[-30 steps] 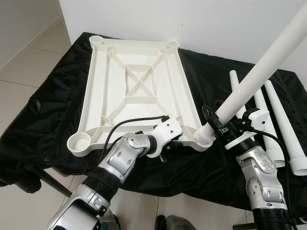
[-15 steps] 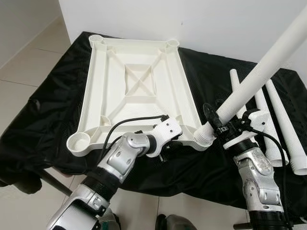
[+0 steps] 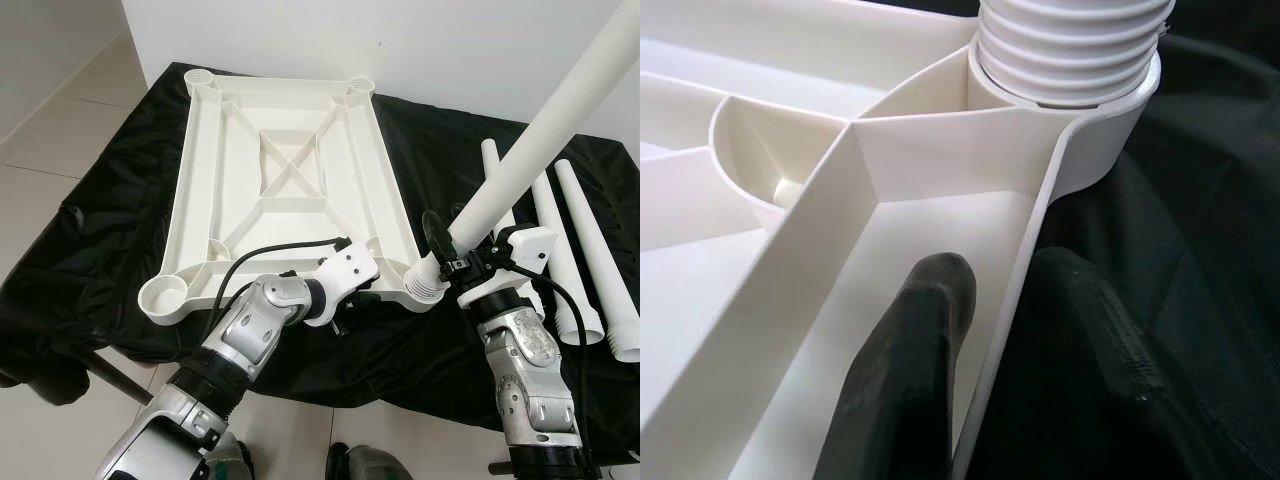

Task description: Building children table

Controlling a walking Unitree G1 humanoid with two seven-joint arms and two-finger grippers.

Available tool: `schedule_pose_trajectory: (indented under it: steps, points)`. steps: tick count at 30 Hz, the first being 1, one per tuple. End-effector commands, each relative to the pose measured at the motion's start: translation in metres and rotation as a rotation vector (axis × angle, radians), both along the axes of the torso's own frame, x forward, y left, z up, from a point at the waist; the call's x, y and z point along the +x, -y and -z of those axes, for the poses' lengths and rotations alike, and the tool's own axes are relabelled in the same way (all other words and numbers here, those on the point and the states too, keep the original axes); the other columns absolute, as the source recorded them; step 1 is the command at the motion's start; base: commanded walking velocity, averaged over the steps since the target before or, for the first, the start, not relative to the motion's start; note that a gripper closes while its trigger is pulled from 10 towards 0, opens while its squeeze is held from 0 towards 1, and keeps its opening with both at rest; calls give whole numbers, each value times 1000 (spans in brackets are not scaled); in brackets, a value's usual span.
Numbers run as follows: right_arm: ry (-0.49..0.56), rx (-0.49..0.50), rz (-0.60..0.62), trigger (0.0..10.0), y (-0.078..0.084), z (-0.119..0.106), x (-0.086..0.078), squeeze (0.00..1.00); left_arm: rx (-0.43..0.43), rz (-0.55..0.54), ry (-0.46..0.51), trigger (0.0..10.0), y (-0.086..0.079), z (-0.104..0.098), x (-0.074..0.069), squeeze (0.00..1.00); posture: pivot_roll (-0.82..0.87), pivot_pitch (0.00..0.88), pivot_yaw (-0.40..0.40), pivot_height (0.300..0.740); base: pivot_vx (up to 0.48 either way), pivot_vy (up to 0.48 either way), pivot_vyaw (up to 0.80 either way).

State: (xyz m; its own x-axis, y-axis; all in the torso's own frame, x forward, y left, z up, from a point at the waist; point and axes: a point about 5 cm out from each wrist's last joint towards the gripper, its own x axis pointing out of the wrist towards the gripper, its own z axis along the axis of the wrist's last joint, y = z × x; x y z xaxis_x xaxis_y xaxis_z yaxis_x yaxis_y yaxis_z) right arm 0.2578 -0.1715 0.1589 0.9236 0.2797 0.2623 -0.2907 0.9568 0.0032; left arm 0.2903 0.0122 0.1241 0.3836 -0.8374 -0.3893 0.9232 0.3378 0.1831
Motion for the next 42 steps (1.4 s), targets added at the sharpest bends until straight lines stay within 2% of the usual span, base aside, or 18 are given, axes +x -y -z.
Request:
schedule_pose_trajectory:
  steps: [1, 19, 34, 39, 42]
  points:
    - [-185, 12, -51, 10000, -15, 33, -4, 0, -31, -4, 74, 10000, 5, -18, 5, 0, -53, 91, -31, 740, 0, 0, 0]
    - [-178, 77, 91, 10000, -21, 27, -5, 0, -31, 5, 77, 10000, 4, -21, 5, 0, -57, 97, -17, 740, 0, 0, 0]
    - [-139, 71, 249, 10000, -20, 16, -3, 0, -35, 5, 76, 10000, 4, -22, 5, 0, -56, 95, -15, 740, 0, 0, 0]
    - [-141, 73, 271, 10000, -20, 16, -3, 0, -35, 5, 77, 10000, 4, -22, 5, 0, -55, 94, -15, 740, 0, 0, 0]
    - [-159, 63, 328, 10000, -20, 17, -2, 0, -34, 4, 79, 10000, 4, -22, 6, 0, -53, 92, -18, 740, 0, 0, 0]
